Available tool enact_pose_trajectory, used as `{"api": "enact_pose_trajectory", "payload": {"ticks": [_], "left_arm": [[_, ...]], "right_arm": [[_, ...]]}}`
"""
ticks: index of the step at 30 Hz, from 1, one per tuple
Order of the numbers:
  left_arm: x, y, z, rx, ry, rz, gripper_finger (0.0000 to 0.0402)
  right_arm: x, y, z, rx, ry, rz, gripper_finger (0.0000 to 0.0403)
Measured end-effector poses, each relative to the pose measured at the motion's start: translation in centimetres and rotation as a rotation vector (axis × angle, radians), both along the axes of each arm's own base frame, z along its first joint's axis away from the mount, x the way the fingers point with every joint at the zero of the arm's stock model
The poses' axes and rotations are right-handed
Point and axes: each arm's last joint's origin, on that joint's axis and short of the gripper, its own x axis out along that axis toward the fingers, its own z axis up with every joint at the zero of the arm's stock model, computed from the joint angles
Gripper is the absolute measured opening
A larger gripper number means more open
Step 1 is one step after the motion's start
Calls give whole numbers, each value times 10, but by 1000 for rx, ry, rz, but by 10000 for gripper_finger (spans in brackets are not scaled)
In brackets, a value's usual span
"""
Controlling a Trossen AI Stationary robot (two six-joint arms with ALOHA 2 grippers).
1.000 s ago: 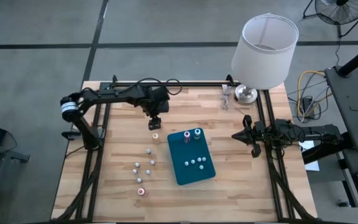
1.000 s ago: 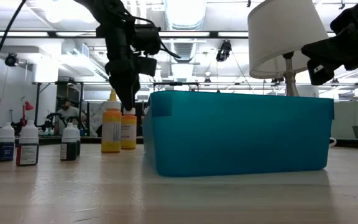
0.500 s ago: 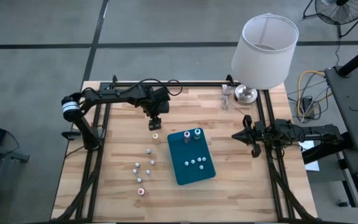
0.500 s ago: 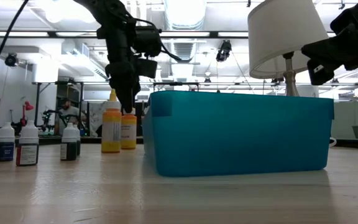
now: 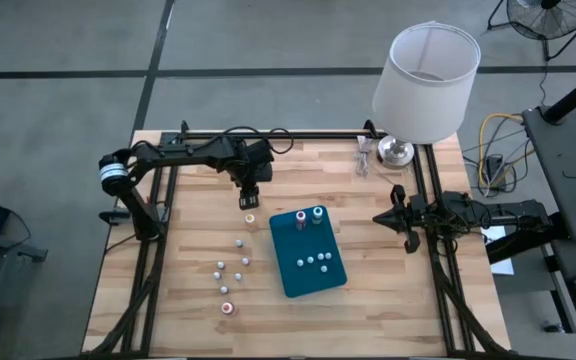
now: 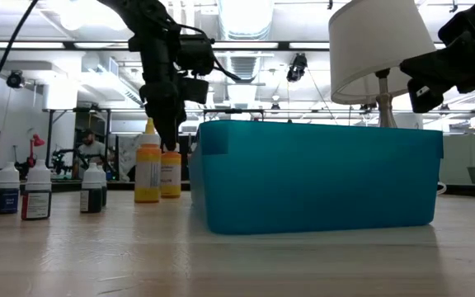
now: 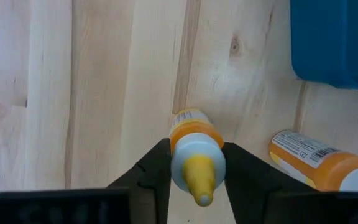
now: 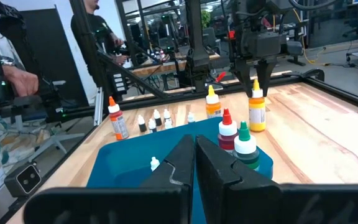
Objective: Pick & Place food coloring
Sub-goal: Put the top large yellow food coloring bottle into the blue bin
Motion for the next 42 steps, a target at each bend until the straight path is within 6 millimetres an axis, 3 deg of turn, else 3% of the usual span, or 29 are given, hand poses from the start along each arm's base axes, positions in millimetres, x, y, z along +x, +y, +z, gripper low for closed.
{"api": "enact_pose_trajectory", "payload": {"ticks": [11,26,33,42], "left_arm": [[-3,-2,3,-15,39,3,96],[3,-3,62,9,-11,9,95],[10,-17,88,2,-65,32,95],[19,-49,97,-36,-91,25,95]], "right_arm": [[0,0,0,0,0,0,9],[0,0,0,0,0,0,9],[0,0,0,0,0,0,9],[0,0,0,0,0,0,9]]}}
